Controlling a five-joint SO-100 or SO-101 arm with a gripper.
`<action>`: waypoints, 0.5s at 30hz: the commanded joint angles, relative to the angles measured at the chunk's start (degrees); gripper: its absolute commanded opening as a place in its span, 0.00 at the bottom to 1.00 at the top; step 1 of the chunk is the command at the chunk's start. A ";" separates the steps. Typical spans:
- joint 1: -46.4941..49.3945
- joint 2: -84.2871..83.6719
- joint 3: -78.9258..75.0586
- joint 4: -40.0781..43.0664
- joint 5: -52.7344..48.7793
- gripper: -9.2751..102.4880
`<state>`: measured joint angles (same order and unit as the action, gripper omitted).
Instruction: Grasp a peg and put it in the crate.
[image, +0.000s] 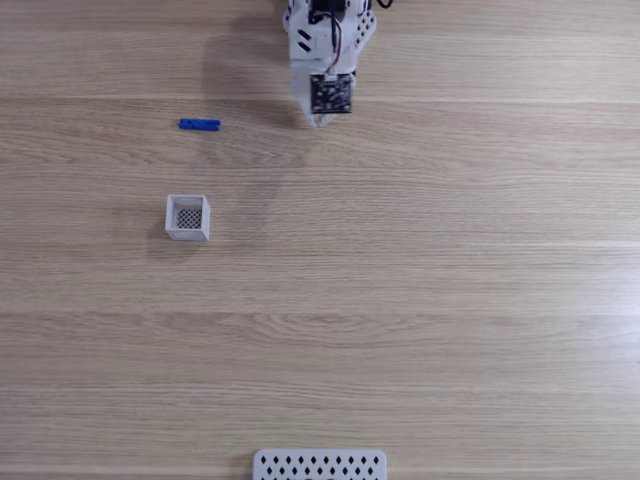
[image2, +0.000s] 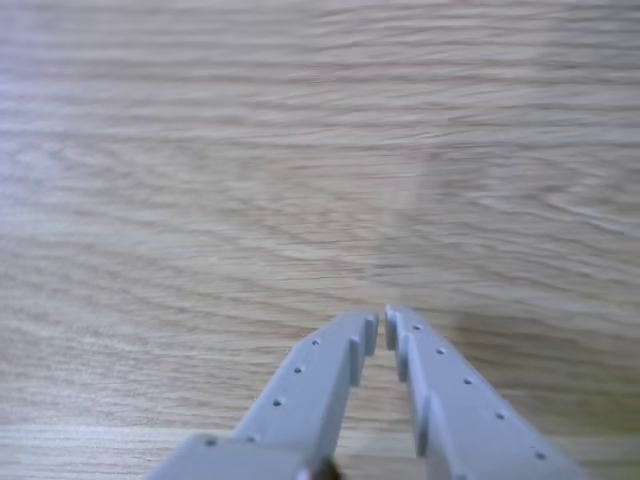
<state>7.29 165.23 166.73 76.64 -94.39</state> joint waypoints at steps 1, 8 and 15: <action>9.76 -10.90 -15.12 -0.35 0.70 0.07; 26.63 -33.57 -32.17 -0.26 6.77 0.07; 34.10 -53.44 -48.52 3.96 26.19 0.07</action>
<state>37.97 118.39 130.52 78.22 -76.38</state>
